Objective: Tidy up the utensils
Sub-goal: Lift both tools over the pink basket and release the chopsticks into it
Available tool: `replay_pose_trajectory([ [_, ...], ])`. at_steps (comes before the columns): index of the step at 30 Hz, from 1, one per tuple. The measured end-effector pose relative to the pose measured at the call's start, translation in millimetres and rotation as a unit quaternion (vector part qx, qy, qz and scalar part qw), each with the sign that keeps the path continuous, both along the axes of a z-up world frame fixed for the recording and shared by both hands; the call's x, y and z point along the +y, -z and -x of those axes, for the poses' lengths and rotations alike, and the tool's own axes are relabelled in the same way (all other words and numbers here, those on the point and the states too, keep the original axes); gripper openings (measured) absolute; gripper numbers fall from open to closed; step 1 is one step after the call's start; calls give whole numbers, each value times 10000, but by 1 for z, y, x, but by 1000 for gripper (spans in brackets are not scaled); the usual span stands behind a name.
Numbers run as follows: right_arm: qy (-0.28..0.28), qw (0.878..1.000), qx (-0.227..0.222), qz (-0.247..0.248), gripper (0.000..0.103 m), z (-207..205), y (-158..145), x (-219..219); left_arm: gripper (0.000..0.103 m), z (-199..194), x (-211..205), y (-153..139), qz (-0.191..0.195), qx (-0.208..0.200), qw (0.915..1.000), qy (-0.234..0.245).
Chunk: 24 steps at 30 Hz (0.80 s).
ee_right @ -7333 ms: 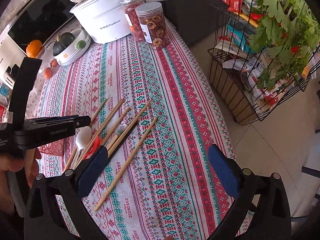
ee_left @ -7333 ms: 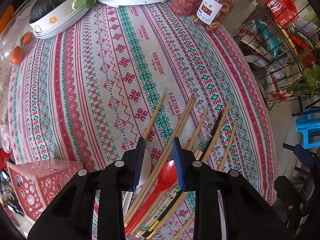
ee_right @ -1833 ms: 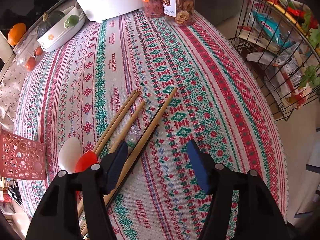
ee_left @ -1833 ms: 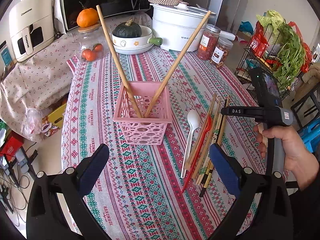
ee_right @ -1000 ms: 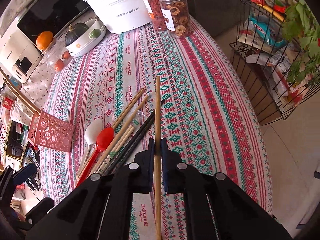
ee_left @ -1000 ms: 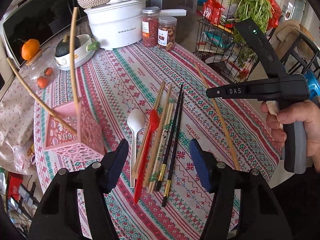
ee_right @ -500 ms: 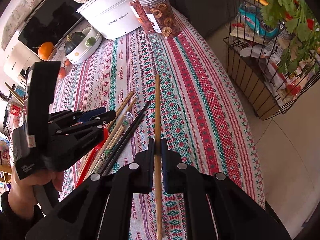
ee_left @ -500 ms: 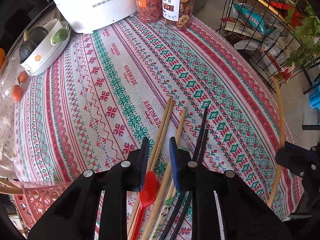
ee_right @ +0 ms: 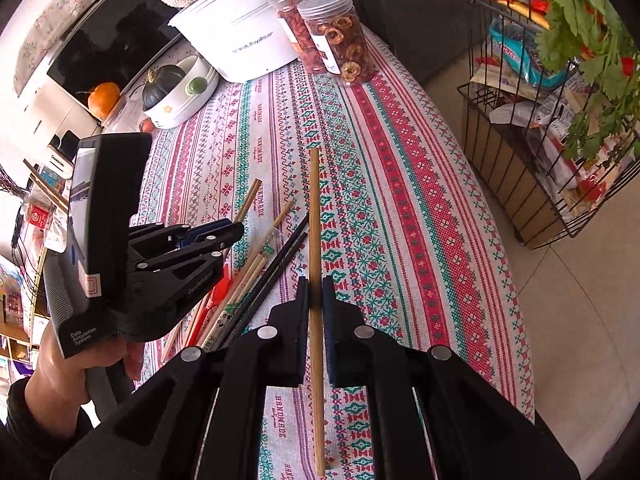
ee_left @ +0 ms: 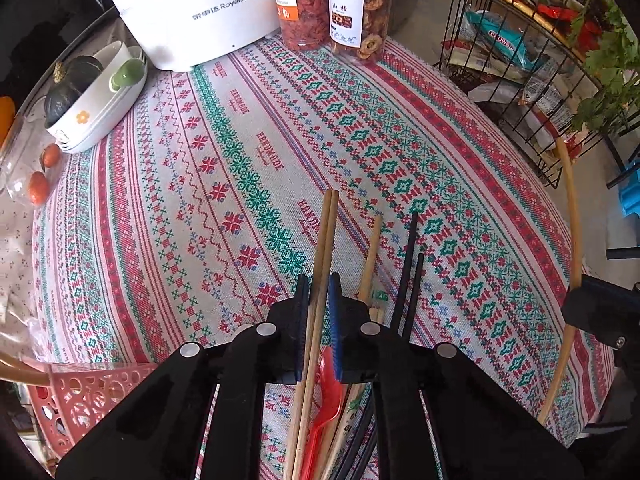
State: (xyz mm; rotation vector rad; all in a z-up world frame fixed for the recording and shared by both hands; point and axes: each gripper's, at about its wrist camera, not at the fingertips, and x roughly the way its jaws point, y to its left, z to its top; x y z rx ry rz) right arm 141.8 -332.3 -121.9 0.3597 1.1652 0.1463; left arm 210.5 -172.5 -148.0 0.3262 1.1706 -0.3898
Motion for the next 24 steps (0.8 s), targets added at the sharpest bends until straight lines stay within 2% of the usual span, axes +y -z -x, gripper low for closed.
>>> replay_pose_trajectory([
  [4,36,9998,-177,-13,7,4,-10,3,8,21,15,-36,274,-422,9987,61],
  [9,-2,9986,-528,35,7,14,-29,13,8,60,37,-81,744,-992,9923,70],
  [17,-228,9925,-1199,63,7,39,-70,41,4,120,101,-132,1556,-1821,9707,-186],
  [24,-336,9841,-1735,152,7,43,-103,62,4,150,126,-170,1931,-2467,9494,-212],
])
